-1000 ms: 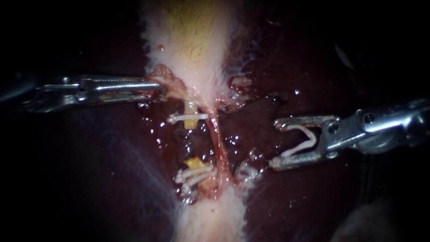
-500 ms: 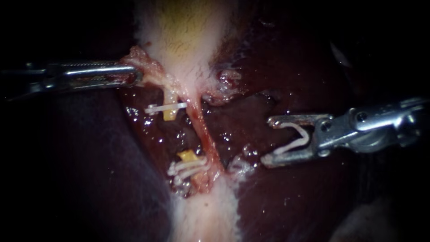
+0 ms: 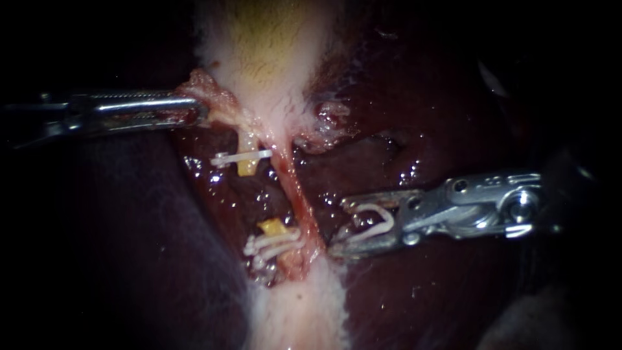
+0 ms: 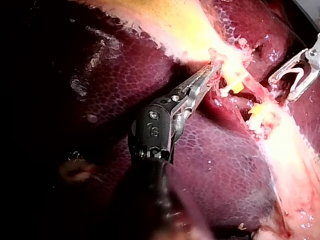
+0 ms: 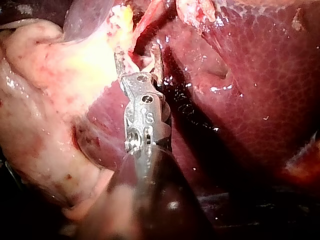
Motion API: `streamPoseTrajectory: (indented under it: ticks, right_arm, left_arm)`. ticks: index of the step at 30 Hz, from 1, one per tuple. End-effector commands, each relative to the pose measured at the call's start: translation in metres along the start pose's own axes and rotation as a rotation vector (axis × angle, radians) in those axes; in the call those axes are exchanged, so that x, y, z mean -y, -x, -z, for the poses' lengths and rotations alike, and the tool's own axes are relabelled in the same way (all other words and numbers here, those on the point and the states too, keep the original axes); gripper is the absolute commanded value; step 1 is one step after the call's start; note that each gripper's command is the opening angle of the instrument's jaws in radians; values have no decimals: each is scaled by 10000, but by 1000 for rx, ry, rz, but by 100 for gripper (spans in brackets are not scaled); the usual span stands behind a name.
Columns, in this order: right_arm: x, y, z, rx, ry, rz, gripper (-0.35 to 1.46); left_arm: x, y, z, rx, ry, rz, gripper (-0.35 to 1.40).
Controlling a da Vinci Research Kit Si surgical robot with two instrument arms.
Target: Clipping first clip right tube
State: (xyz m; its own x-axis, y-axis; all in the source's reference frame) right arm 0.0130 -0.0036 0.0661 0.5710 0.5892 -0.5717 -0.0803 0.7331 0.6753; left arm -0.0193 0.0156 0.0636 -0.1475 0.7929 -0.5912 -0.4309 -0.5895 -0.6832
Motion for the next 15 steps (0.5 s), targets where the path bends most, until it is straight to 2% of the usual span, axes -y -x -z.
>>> streamPoseTrajectory:
  ticks: [1,8,12,15]
  right_arm:
    - [-2,1,-7,-2,-6,-3,45]
    - [-13,1,-40,-38,-41,-44,45]
    - [-17,2,-54,-44,-61,-61,46]
    - [-18,3,-62,-68,-78,-87,46]
  left_arm:
    - [0,0,0,0,-1,0,-35]
    - [0,0,0,0,-1,0,-35]
    - [0,0,-1,0,-1,0,-35]
    - [0,0,-1,0,-1,0,-35]
